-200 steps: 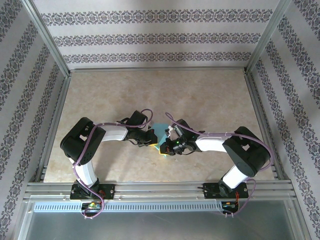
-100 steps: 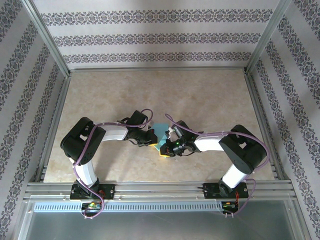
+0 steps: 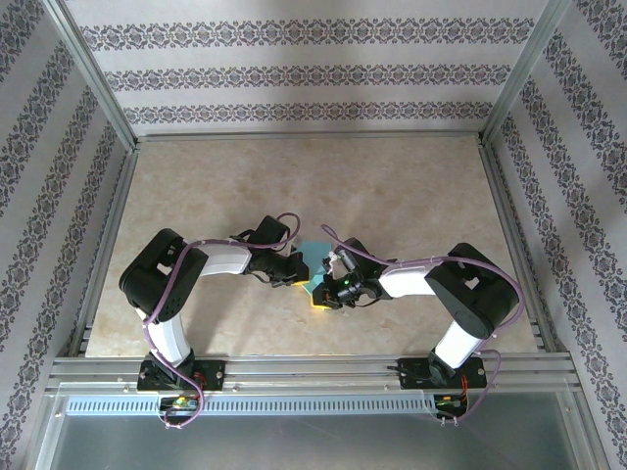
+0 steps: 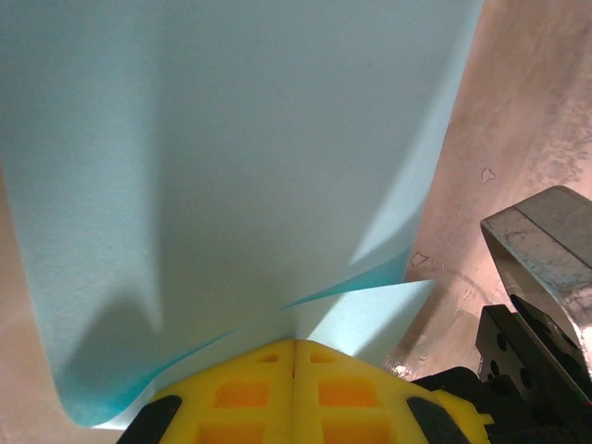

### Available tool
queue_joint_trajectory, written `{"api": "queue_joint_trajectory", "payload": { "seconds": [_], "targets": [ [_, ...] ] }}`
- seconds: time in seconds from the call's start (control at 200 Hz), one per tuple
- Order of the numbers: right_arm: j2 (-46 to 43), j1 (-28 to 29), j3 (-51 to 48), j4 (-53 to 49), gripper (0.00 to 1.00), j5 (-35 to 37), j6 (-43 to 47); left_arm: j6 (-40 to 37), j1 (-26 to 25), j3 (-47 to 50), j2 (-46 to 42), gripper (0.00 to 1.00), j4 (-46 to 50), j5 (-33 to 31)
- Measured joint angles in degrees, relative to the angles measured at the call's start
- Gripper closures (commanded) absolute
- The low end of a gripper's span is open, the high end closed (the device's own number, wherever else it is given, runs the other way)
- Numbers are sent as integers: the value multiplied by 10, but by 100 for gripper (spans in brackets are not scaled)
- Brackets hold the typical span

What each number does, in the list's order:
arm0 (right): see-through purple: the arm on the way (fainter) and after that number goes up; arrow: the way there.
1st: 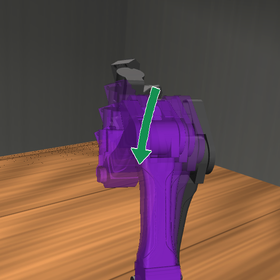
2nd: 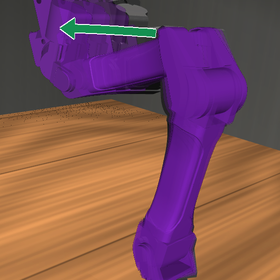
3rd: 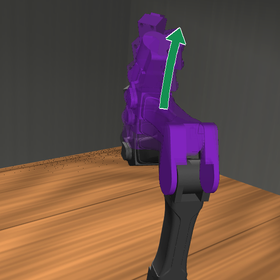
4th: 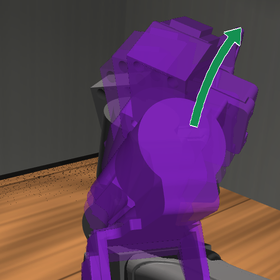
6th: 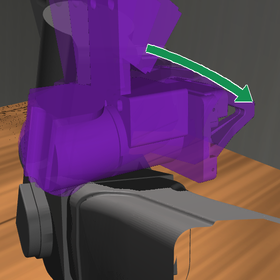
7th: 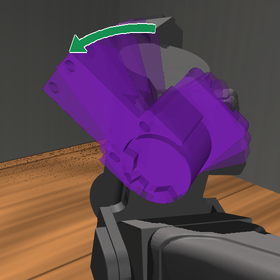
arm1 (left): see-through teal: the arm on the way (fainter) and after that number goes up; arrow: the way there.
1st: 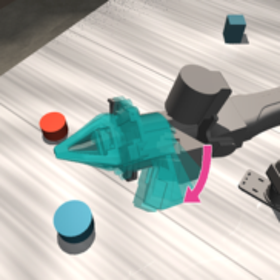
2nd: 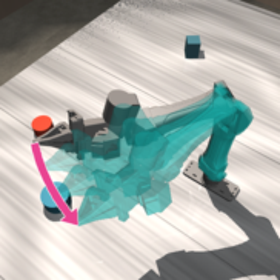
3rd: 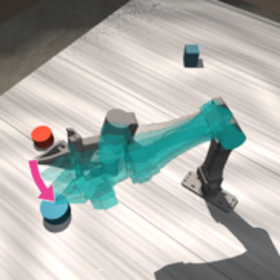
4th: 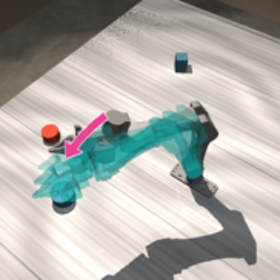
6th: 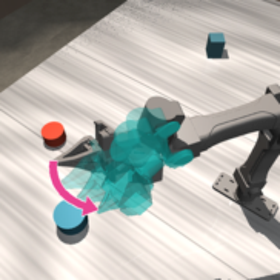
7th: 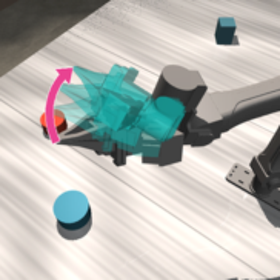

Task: Fold a paper plane with a square sheet of paper (fold left side to right side)
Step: Third fold the triangle at the center of the table.

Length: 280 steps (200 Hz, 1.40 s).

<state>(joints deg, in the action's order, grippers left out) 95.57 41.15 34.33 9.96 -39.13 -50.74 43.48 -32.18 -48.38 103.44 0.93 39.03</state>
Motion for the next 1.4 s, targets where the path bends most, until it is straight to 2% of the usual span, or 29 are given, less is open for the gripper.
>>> {"api": "queue_joint_trajectory", "payload": {
  "seconds": [0.969,1.284,1.399],
  "targets": [
    [-4,15,-9,8,100,9,-4,0,0,0,1,100,0,0],
    [-87,13,-24,-31,100,18,-4,0,0,0,1,100,0,0],
    [-87,10,-22,-32,100,20,-4,0,0,0,1,100,0,0]
  ]
}}
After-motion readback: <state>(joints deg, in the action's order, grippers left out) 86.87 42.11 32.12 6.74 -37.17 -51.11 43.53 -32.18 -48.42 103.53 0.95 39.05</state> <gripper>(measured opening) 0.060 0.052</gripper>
